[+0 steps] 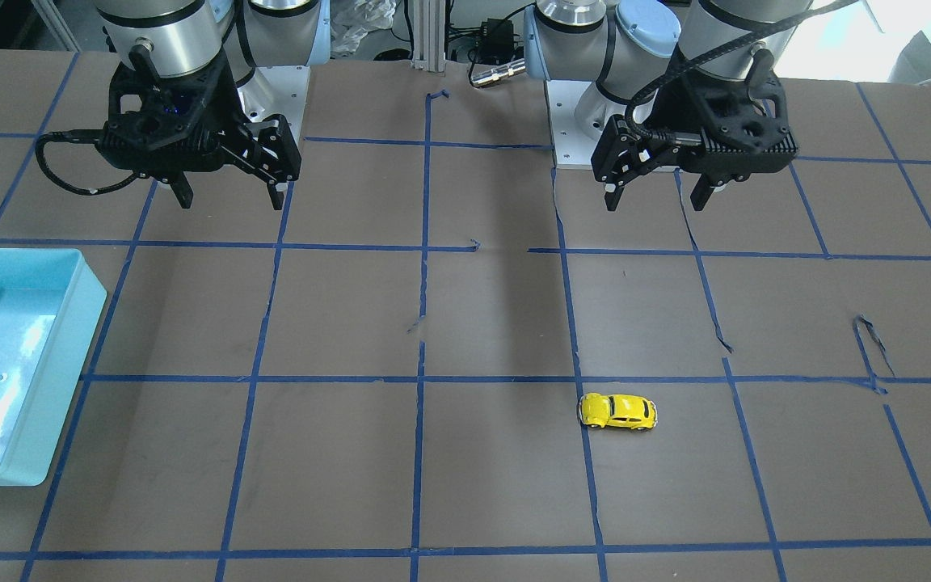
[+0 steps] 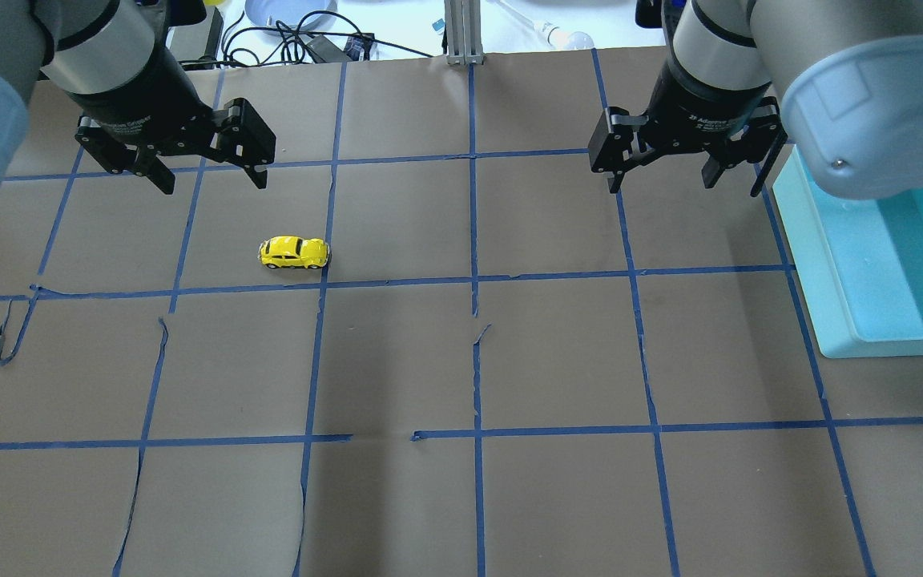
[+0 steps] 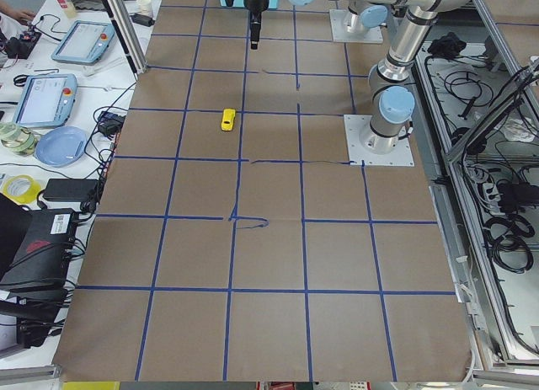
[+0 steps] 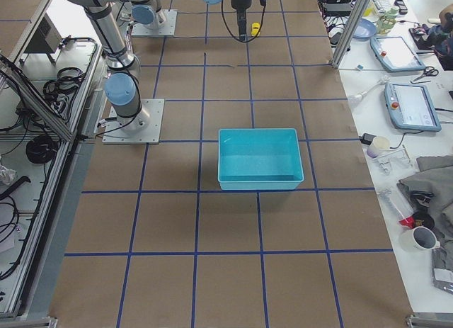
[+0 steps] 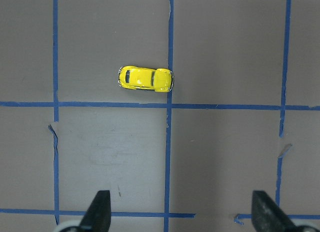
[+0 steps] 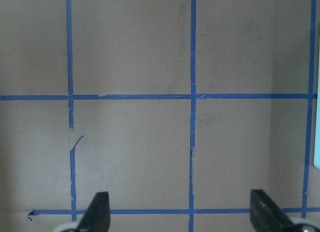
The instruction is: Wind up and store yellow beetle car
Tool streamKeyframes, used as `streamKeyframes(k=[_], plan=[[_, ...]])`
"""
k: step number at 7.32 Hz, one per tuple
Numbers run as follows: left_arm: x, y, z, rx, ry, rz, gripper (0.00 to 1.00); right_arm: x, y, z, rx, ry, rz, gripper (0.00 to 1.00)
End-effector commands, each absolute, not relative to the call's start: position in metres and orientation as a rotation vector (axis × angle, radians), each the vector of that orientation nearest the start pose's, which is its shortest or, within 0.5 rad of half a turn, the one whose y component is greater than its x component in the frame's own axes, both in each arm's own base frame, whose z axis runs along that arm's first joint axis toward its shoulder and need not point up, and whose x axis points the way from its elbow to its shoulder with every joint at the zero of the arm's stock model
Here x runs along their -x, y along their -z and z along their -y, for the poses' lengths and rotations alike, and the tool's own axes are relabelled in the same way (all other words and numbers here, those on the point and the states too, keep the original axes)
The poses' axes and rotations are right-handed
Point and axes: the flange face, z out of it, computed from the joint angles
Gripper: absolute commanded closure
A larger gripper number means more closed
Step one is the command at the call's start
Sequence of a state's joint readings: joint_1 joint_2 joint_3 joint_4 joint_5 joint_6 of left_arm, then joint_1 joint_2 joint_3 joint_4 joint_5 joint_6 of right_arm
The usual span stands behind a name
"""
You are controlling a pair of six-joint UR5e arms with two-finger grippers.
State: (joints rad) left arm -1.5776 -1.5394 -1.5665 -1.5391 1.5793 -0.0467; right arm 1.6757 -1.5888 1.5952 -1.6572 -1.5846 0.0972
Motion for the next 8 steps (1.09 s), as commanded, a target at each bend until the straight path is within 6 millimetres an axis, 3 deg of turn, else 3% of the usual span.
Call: streamKeyframes(k=[1,8], plan=[[0.1355,-0.5073,0.4844,0.077,0.097,-3.133,0.0,-0.1824,-0.4939,0.4754,0.009,0.129,-3.144,0.0],[0.1366,-0.5023,0.4918,0.053,0.101,-3.136,0.02,-0.1832,-0.4931,0.4756,0.011,0.127,-3.145,0.0]])
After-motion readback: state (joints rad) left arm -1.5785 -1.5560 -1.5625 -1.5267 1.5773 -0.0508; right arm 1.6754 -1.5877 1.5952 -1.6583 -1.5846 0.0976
